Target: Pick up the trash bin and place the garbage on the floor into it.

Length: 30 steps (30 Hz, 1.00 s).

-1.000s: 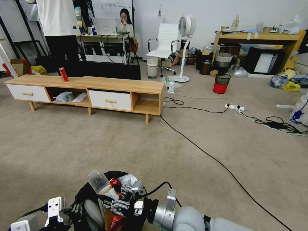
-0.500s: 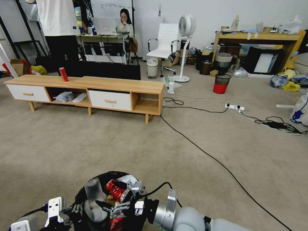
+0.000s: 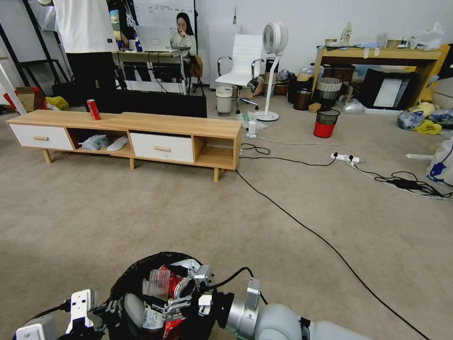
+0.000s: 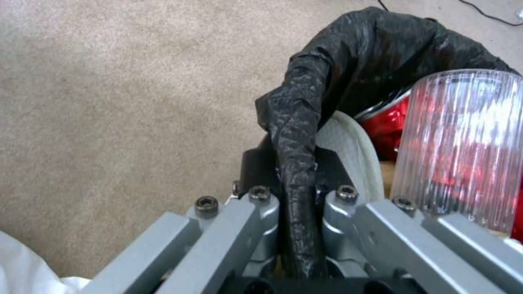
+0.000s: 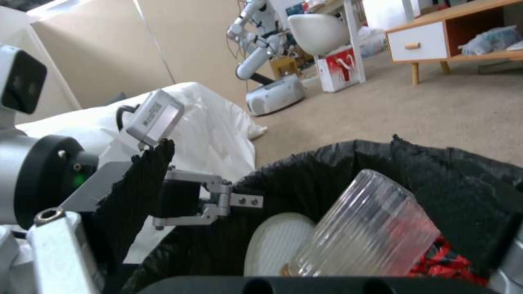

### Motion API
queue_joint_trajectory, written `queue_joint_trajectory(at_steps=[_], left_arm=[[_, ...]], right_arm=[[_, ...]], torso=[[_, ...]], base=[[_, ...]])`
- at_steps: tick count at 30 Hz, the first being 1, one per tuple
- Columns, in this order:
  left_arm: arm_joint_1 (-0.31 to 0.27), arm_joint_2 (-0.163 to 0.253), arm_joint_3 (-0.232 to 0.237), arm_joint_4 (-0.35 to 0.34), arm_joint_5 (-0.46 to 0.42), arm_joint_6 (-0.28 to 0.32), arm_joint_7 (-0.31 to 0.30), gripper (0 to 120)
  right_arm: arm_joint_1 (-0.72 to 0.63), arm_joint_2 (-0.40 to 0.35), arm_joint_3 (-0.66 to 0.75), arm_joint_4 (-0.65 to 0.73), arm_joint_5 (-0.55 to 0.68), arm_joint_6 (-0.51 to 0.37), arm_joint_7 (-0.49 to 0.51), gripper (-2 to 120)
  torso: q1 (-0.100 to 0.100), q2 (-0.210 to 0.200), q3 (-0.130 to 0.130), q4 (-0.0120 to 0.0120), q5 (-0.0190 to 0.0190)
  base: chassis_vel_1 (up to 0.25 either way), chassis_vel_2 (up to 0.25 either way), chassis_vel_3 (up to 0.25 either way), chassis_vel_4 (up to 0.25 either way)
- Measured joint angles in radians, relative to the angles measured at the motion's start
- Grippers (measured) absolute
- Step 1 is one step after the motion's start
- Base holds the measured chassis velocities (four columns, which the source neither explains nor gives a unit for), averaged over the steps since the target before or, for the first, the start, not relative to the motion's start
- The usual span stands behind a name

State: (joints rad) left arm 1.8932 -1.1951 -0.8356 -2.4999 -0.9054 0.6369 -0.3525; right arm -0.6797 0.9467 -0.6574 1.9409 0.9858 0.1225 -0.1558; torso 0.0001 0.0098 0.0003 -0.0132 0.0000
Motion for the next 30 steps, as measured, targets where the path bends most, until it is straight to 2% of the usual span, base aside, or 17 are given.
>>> queue_joint_trajectory(at_steps=[13, 15, 16, 19, 21, 22, 23, 25, 27, 28, 29, 30], left_arm=[[0.000, -0.001, -0.001, 0.000, 0.001, 0.000, 0.000, 4], [-0.003, -0.003, 0.000, 0.000, 0.003, 0.000, 0.000, 4], [-0.003, -0.003, 0.000, 0.000, 0.003, 0.000, 0.000, 4], [-0.008, -0.004, 0.004, 0.000, 0.012, 0.000, 0.001, 4], [-0.011, -0.004, 0.004, 0.000, 0.015, 0.000, 0.003, 4], [-0.011, -0.004, 0.004, 0.000, 0.015, 0.000, 0.003, 4], [-0.014, 0.000, 0.003, 0.000, 0.016, 0.000, 0.004, 4], [-0.017, 0.003, 0.003, 0.000, 0.017, 0.000, 0.005, 4], [-0.025, 0.005, 0.002, 0.000, 0.024, -0.001, 0.006, 4], [-0.025, 0.005, 0.002, 0.000, 0.024, -0.001, 0.006, 4], [-0.029, 0.005, 0.003, 0.000, 0.028, -0.002, 0.007, 4], [-0.029, 0.005, 0.003, 0.000, 0.028, -0.002, 0.007, 4]], right_arm=[[-0.001, 0.012, 0.054, 0.000, -0.013, 0.079, -0.012, 100], [-0.009, 0.011, 0.112, -0.016, -0.054, 0.099, 0.091, 100], [-0.009, 0.011, 0.112, -0.016, -0.054, 0.099, 0.091, 100], [-0.067, -0.016, 0.216, -0.026, -0.124, 0.100, 0.238, 100], [-0.106, -0.033, 0.268, -0.028, -0.144, 0.094, 0.273, 100], [-0.106, -0.033, 0.268, -0.028, -0.144, 0.094, 0.273, 100], [-0.152, -0.053, 0.336, -0.025, -0.156, 0.087, 0.292, 100], [-0.187, -0.066, 0.386, -0.024, -0.161, 0.081, 0.295, 100], [-0.253, -0.088, 0.491, -0.017, -0.160, 0.077, 0.279, 100], [-0.253, -0.088, 0.491, -0.017, -0.160, 0.077, 0.279, 100], [-0.314, -0.103, 0.589, -0.011, -0.155, 0.077, 0.253, 100], [-0.314, -0.103, 0.589, -0.011, -0.155, 0.077, 0.253, 100]], torso=[[0.000, 0.000, 0.000, 0.0001, 0.0000], [0.000, 0.000, 0.000, 0.0002, 0.0001], [0.000, 0.000, 0.000, 0.0002, 0.0001], [0.000, 0.000, 0.000, 0.0001, 0.0000], [0.000, 0.000, 0.000, -0.0002, 0.0003], [0.000, 0.000, 0.000, -0.0002, 0.0003], [0.000, 0.000, 0.000, 0.0000, 0.0001], [0.000, 0.000, 0.000, -0.0001, 0.0003], [0.000, 0.000, 0.000, 0.0002, 0.0004], [0.000, 0.000, 0.000, 0.0002, 0.0004], [0.000, 0.000, 0.000, 0.0002, 0.0001], [0.000, 0.000, 0.000, 0.0002, 0.0001]], base=[[0.000, 0.000, 0.000, 0.000], [0.000, 0.000, 0.000, 0.000], [0.000, 0.000, 0.000, 0.000], [0.000, 0.000, 0.000, 0.000], [0.000, 0.000, 0.000, 0.000], [0.000, 0.000, 0.000, 0.000], [0.000, 0.000, 0.000, 0.000], [0.000, 0.000, 0.000, 0.000], [0.000, 0.000, 0.000, 0.000], [0.000, 0.000, 0.000, 0.000], [0.000, 0.000, 0.000, 0.000], [0.000, 0.000, 0.000, 0.000]])
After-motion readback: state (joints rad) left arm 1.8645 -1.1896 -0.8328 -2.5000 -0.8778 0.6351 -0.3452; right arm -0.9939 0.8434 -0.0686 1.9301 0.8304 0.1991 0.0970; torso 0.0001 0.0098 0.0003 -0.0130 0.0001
